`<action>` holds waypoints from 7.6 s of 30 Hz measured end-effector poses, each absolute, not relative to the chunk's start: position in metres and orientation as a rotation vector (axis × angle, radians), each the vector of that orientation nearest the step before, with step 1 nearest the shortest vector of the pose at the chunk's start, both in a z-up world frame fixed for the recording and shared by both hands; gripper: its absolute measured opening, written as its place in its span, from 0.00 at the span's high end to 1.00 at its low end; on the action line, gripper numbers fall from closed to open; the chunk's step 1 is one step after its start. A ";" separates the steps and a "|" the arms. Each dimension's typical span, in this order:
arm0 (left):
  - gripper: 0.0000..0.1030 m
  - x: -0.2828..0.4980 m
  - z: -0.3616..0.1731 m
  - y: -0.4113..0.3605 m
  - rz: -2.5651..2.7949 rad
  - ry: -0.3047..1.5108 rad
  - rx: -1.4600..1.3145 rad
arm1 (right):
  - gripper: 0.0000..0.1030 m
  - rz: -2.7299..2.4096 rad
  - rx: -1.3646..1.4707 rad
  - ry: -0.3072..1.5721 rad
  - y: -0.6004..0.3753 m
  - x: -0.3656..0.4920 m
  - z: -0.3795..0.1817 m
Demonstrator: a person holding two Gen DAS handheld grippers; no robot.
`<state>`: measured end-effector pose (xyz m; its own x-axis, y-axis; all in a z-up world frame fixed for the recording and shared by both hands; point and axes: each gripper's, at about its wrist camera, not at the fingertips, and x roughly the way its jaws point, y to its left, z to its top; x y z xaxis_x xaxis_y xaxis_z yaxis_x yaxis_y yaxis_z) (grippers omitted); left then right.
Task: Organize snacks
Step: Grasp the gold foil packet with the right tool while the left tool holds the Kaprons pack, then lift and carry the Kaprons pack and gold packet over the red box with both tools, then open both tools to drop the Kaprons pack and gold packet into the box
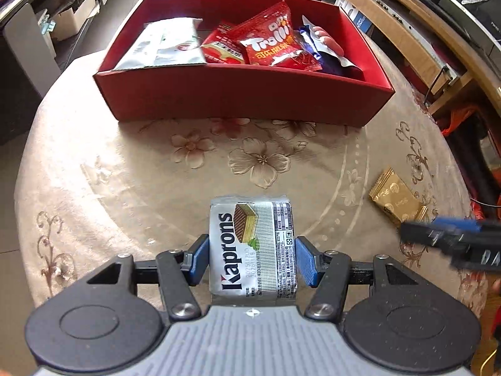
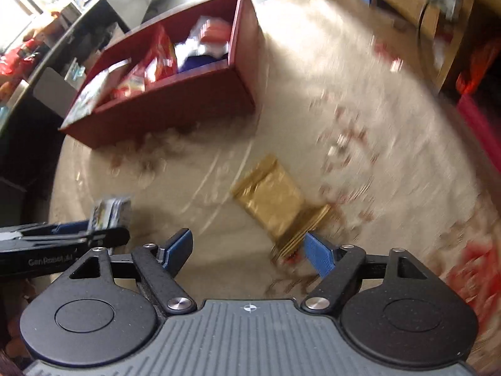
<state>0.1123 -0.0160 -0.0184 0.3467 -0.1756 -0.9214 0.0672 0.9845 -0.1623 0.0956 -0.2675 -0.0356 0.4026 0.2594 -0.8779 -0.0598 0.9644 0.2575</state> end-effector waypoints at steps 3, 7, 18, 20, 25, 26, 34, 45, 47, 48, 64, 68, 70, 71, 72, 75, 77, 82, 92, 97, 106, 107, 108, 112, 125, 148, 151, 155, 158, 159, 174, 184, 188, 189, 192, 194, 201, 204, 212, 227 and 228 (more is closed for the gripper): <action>0.48 0.116 -0.022 -0.016 -0.149 1.215 -0.105 | 0.16 0.139 0.028 1.079 -0.258 0.105 -0.029; 0.48 0.118 -0.029 -0.020 -0.161 1.232 -0.097 | 0.16 0.145 -0.109 1.123 -0.246 0.130 -0.047; 0.48 0.121 -0.038 -0.022 -0.165 1.248 -0.080 | 0.18 0.247 -0.064 1.207 -0.229 0.116 -0.061; 0.48 0.119 -0.037 -0.021 -0.155 1.235 -0.075 | 0.18 0.221 -0.070 1.186 -0.228 0.112 -0.057; 0.45 0.117 -0.037 -0.018 -0.129 1.209 -0.068 | 0.21 0.103 -0.063 1.172 -0.233 0.122 -0.062; 0.43 0.117 -0.037 -0.019 -0.124 1.207 -0.066 | 0.21 0.089 -0.067 1.170 -0.229 0.124 -0.065; 0.32 0.113 -0.051 -0.032 -0.120 1.204 0.020 | 0.00 0.078 -0.087 1.194 -0.212 0.125 -0.079; 0.41 0.109 -0.049 -0.036 -0.107 1.190 0.054 | 0.13 0.106 -0.137 1.154 -0.206 0.107 -0.074; 0.48 0.107 -0.047 -0.035 -0.113 1.189 0.053 | 0.29 0.125 -0.133 1.146 -0.201 0.097 -0.067; 0.48 0.106 -0.047 -0.034 -0.118 1.192 0.046 | 0.38 0.132 -0.131 1.144 -0.198 0.093 -0.064; 0.48 0.080 -0.041 -0.031 -0.132 1.188 0.039 | 0.55 0.164 -0.177 1.116 -0.173 0.041 -0.048; 0.48 0.080 -0.043 -0.033 -0.134 1.191 0.047 | 0.55 0.177 -0.192 1.113 -0.170 0.043 -0.050; 0.48 0.083 -0.046 -0.034 -0.131 1.199 0.053 | 0.55 0.173 -0.195 1.122 -0.172 0.049 -0.055; 0.48 0.083 -0.047 -0.034 -0.130 1.198 0.056 | 0.54 0.172 -0.197 1.128 -0.173 0.050 -0.058; 0.48 0.084 -0.047 -0.035 -0.129 1.196 0.061 | 0.54 0.172 -0.193 1.129 -0.173 0.051 -0.059; 0.48 0.085 -0.048 -0.037 -0.134 1.192 0.069 | 0.51 0.175 -0.184 1.126 -0.174 0.052 -0.059; 0.48 0.085 -0.048 -0.037 -0.133 1.193 0.067 | 0.50 0.176 -0.178 1.131 -0.175 0.053 -0.060; 0.47 0.086 -0.049 -0.037 -0.132 1.191 0.070 | 0.50 0.179 -0.173 1.139 -0.176 0.053 -0.060; 0.48 0.086 -0.045 -0.036 -0.142 1.204 0.072 | 0.54 0.193 -0.175 1.140 -0.174 0.047 -0.057; 0.48 0.084 -0.035 -0.032 -0.146 1.193 0.044 | 0.55 0.197 -0.175 1.105 -0.174 0.042 -0.046; 0.48 0.084 -0.014 -0.032 -0.146 1.133 0.043 | 0.55 0.189 -0.133 1.031 -0.177 0.037 -0.024; 0.48 0.084 -0.012 -0.032 -0.145 1.126 0.045 | 0.55 0.187 -0.130 1.028 -0.177 0.037 -0.023; 0.48 0.085 -0.010 -0.032 -0.145 1.120 0.046 | 0.55 0.187 -0.126 1.023 -0.177 0.038 -0.022; 0.48 0.089 -0.004 -0.033 -0.143 1.100 0.046 | 0.55 0.182 -0.119 1.005 -0.178 0.040 -0.016; 0.48 0.100 0.008 -0.026 -0.124 1.055 0.040 | 0.55 0.190 -0.133 0.947 -0.170 0.049 -0.001; 0.49 0.121 0.031 -0.019 -0.084 0.985 0.022 | 0.55 0.194 -0.133 0.879 -0.164 0.069 0.020; 0.49 0.127 0.037 -0.019 -0.080 0.971 0.016 | 0.55 0.191 -0.112 0.864 -0.165 0.074 0.024; 0.49 0.135 0.043 -0.019 -0.073 0.956 0.013 | 0.54 0.186 -0.102 0.846 -0.166 0.081 0.029; 0.49 0.140 0.045 -0.019 -0.067 0.950 0.012 | 0.54 0.182 -0.107 0.836 -0.165 0.086 0.031; 0.49 0.142 0.045 -0.019 -0.065 0.949 0.011 | 0.54 0.179 -0.113 0.831 -0.164 0.087 0.032; 0.49 0.174 0.057 -0.021 -0.037 0.907 0.010 | 0.54 0.165 -0.104 0.789 -0.166 0.115 0.043; 0.49 0.204 0.063 -0.024 -0.012 0.877 0.008 | 0.54 0.155 -0.098 0.763 -0.167 0.141 0.048; 0.49 0.216 0.062 -0.024 -0.002 0.872 0.002 | 0.55 0.153 -0.102 0.757 -0.165 0.153 0.048; 0.49 0.218 0.062 -0.024 0.001 0.871 0.003 | 0.54 0.153 -0.100 0.757 -0.165 0.155 0.048; 0.49 0.226 0.060 -0.024 0.007 0.868 0.009 | 0.54 0.150 -0.100 0.757 -0.165 0.163 0.047; 0.49 0.231 0.059 -0.024 0.013 0.870 0.015 | 0.54 0.150 -0.097 0.759 -0.165 0.167 0.045; 0.50 0.248 0.049 -0.024 0.035 0.876 0.032 | 0.55 0.149 -0.083 0.771 -0.163 0.182 0.034; 0.50 0.254 0.043 -0.025 0.042 0.883 0.041 | 0.55 0.151 -0.075 0.779 -0.163 0.188 0.029; 0.50 0.266 0.028 -0.027 0.063 0.901 0.060 | 0.55 0.151 -0.070 0.801 -0.161 0.200 0.014; 0.50 0.276 0.007 -0.036 0.090 0.917 0.105 | 0.55 0.152 -0.088 0.839 -0.161 0.212 -0.006; 0.50 0.276 0.007 -0.036 0.092 0.916 0.105 | 0.54 0.152 -0.087 0.840 -0.161 0.212 -0.006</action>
<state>0.2760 -0.0363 0.0069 0.6057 0.1239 -0.7860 -0.0343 0.9910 0.1297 0.2123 -0.1606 -0.0059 0.6577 0.0995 -0.7466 -0.1684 0.9856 -0.0170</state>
